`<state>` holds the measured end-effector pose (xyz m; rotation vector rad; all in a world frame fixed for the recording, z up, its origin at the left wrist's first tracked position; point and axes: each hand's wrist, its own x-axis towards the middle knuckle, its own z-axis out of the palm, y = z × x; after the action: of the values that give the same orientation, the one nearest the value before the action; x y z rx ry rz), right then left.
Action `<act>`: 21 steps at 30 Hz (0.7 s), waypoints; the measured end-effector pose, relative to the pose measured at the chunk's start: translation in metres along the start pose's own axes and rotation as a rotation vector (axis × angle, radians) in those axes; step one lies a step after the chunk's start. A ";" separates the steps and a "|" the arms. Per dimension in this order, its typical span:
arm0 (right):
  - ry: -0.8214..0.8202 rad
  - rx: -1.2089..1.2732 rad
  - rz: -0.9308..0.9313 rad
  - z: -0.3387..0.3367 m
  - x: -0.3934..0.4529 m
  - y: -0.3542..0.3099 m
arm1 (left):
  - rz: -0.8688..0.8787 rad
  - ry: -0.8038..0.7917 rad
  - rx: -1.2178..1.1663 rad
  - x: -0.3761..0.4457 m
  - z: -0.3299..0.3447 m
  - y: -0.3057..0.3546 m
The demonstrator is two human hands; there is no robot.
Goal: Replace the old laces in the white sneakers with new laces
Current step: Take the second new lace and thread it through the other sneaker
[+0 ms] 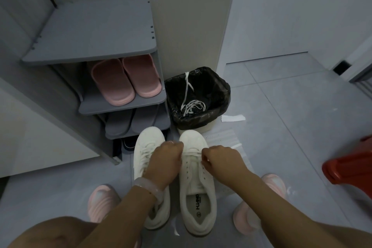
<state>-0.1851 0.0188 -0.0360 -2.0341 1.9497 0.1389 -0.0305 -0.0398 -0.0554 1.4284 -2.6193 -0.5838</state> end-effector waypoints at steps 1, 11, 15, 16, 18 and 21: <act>-0.018 -0.007 -0.006 0.002 -0.002 -0.001 | -0.063 0.058 0.008 0.000 0.000 -0.001; -0.144 0.215 0.073 0.018 -0.001 -0.001 | -0.092 -0.081 0.075 -0.012 0.006 0.002; -0.154 0.291 0.090 0.025 0.001 -0.003 | -0.216 -0.219 -0.238 -0.018 0.001 0.012; -0.138 0.305 0.100 0.024 0.002 -0.003 | -0.234 -0.257 -0.266 -0.020 0.002 0.016; -0.098 0.355 0.129 0.020 0.003 0.000 | -0.281 -0.258 -0.332 -0.022 0.005 0.017; 0.054 0.517 0.252 0.006 0.004 0.008 | -0.434 -0.248 -0.538 -0.019 0.003 0.013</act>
<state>-0.1920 0.0162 -0.0444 -1.4735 2.0048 -0.3335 -0.0314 -0.0172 -0.0516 1.8052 -2.0377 -1.4627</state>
